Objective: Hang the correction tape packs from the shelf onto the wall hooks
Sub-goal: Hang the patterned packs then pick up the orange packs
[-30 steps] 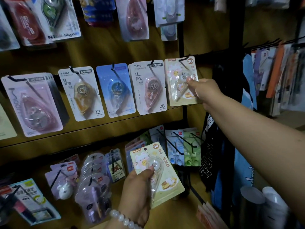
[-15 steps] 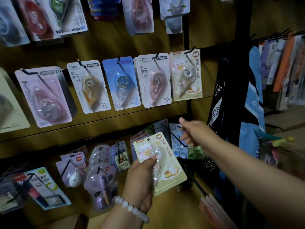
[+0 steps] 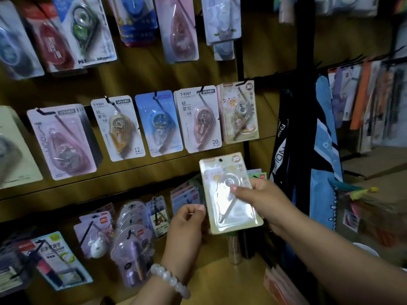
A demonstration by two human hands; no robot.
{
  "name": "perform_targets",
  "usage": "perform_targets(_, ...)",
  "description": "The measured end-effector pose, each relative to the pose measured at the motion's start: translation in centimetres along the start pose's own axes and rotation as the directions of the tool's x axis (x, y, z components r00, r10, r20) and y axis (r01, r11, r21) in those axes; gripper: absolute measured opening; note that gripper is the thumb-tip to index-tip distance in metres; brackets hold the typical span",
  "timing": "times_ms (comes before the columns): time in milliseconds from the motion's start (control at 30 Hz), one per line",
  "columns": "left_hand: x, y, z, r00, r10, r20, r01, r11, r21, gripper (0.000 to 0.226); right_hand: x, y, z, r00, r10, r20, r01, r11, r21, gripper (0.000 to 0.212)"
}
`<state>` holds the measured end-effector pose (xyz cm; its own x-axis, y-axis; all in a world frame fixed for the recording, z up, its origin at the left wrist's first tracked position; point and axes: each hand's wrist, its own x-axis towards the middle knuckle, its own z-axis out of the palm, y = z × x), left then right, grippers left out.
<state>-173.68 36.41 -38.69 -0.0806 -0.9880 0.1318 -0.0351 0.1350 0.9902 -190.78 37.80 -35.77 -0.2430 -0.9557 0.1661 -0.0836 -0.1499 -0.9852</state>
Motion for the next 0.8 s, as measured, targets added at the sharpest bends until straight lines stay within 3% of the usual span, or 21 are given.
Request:
perform_targets(133,0.3,-0.1,-0.5,0.989,0.149,-0.011,-0.14,0.949,0.283,0.014,1.5,-3.2,-2.2,0.99,-0.104,-0.096,0.108,0.994,0.035,0.012)
perform_targets(300,0.3,0.1,-0.3,0.962,0.269,0.044,-0.256,0.833,0.491,0.012,3.8,-7.8,-4.3,0.948,-0.249,-0.2,0.268,0.961,0.07,0.012)
perform_targets(500,0.5,0.1,0.1,0.958,0.272,0.09,-0.277,0.796,0.538,0.013,6.5,-10.9,-5.9,0.921,-0.284,-0.267,0.315,0.946,0.077,0.014)
perform_targets(800,0.8,-0.6,0.3,0.954,0.282,0.1,-0.289,0.782,0.552,0.012,7.5,-10.6,-5.8,0.94,-0.255,-0.228,0.283,0.954,0.101,0.014)
